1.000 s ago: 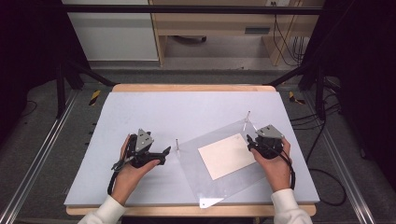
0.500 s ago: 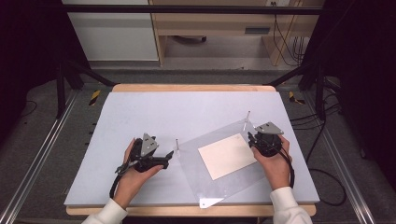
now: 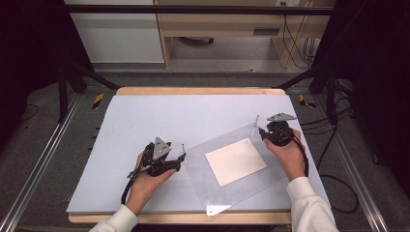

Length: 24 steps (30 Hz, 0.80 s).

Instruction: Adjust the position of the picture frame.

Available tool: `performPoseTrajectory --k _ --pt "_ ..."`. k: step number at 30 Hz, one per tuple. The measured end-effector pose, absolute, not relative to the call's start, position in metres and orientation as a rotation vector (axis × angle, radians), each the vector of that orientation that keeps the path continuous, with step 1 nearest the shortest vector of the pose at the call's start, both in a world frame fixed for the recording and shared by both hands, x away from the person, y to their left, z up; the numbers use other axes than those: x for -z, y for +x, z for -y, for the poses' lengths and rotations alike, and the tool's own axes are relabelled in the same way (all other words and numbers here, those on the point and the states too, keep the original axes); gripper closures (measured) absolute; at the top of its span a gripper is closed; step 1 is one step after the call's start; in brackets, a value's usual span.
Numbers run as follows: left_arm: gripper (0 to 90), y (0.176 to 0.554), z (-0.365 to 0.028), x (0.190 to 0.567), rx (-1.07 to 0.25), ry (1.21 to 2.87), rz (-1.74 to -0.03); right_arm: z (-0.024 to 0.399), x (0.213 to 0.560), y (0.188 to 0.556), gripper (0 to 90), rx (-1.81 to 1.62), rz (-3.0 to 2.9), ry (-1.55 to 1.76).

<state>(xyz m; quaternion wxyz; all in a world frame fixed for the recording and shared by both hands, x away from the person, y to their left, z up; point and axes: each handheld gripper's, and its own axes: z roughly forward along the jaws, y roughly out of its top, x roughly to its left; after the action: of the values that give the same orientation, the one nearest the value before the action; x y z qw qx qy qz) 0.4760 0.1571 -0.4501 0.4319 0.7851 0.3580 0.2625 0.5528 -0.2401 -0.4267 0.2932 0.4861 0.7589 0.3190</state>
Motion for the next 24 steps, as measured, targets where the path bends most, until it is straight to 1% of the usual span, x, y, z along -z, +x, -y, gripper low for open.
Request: performPoseTrajectory --k 5,6,7,10,11,12,15,16,22,24 --pt "34.2 0.479 -0.155 0.451 -0.652 1.948 -0.905 0.242 0.434 0.565 60.8 -0.878 -2.008 1.331" --pt "36.4 0.480 -0.155 0.452 -0.653 1.939 -0.913 0.242 0.438 0.571 62.0 -0.892 -2.000 1.349" --pt "36.4 0.481 -0.154 0.452 -0.656 1.936 -0.914 0.242 0.438 0.571 62.0 -0.892 -2.000 1.349" --pt "44.6 0.484 -0.152 0.451 -0.642 1.930 -0.922 0.239 0.445 0.585 65.2 -0.912 -1.989 1.377" --pt "44.6 0.484 -0.150 0.451 -0.637 1.935 -0.920 0.239 0.445 0.585 65.2 -0.912 -1.989 1.377" --pt "47.9 0.484 -0.148 0.452 -0.637 1.943 -0.916 0.237 0.451 0.591 65.8 -0.913 -1.991 1.388" --pt "48.9 0.485 -0.142 0.454 -0.654 1.984 -0.901 0.234 0.455 0.596 66.6 -0.886 -2.009 1.389" --pt "50.5 0.485 -0.141 0.455 -0.649 1.980 -0.902 0.232 0.457 0.599 66.6 -0.891 -2.010 1.385" --pt "50.8 0.489 -0.139 0.459 -0.645 1.982 -0.927 0.227 0.461 0.611 66.9 -0.886 -1.978 1.405" --pt "50.8 0.489 -0.138 0.459 -0.652 1.987 -0.923 0.227 0.463 0.614 68.5 -0.896 -1.972 1.425"
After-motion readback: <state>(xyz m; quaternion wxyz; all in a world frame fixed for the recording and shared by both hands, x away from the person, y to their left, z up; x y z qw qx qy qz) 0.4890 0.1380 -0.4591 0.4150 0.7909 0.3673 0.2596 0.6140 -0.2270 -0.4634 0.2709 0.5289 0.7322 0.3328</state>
